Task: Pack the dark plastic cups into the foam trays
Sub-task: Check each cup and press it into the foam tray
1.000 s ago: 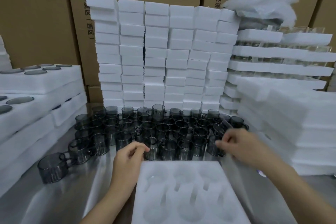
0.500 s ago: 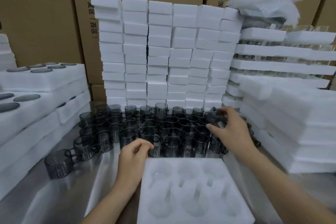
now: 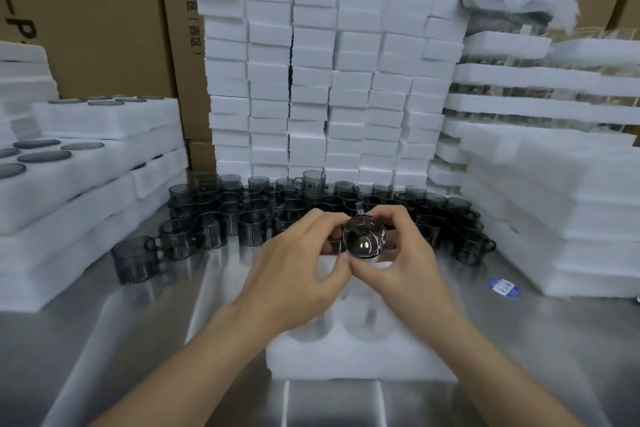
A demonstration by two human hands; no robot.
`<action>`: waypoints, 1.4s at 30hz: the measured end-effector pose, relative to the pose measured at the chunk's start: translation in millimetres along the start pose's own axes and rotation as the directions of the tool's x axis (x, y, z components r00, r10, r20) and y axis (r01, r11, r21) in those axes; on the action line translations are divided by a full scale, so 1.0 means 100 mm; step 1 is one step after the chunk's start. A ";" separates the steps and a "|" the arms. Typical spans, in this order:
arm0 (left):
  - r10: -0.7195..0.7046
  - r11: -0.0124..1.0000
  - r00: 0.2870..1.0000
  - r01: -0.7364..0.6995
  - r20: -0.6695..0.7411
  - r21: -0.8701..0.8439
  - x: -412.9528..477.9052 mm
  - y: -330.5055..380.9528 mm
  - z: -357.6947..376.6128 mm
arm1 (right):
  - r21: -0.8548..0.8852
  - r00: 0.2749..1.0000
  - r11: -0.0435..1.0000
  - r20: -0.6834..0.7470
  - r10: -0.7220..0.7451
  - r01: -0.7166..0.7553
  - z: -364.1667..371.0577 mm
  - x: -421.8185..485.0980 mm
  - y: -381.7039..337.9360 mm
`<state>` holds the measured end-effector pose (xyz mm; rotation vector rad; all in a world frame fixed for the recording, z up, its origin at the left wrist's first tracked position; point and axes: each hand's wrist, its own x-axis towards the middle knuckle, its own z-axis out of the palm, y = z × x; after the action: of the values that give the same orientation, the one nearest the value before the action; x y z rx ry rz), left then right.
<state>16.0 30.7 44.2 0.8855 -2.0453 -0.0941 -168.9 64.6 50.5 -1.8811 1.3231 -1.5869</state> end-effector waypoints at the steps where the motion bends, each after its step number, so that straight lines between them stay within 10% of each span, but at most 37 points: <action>1: 0.014 1.000 1.000 -0.013 0.010 -0.005 -0.01 0.00 0.00 | 0.004 1.000 1.000 -0.003 0.004 -0.004 0.00 0.00 0.01; 16: -0.060 0.941 0.996 0.033 -0.071 -0.336 -0.01 -0.08 0.08 | -0.006 0.996 0.998 0.069 -0.064 0.065 0.03 -0.01 0.11; 42: 0.195 0.976 0.963 -0.209 -0.185 -0.060 0.03 -0.12 0.09 | -0.059 0.949 0.970 -0.204 -0.241 0.234 0.02 -0.06 -0.01</action>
<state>14.9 17.6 36.9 0.6101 -1.9381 0.0162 -166.2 69.6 47.3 -2.0020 1.2486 -1.9421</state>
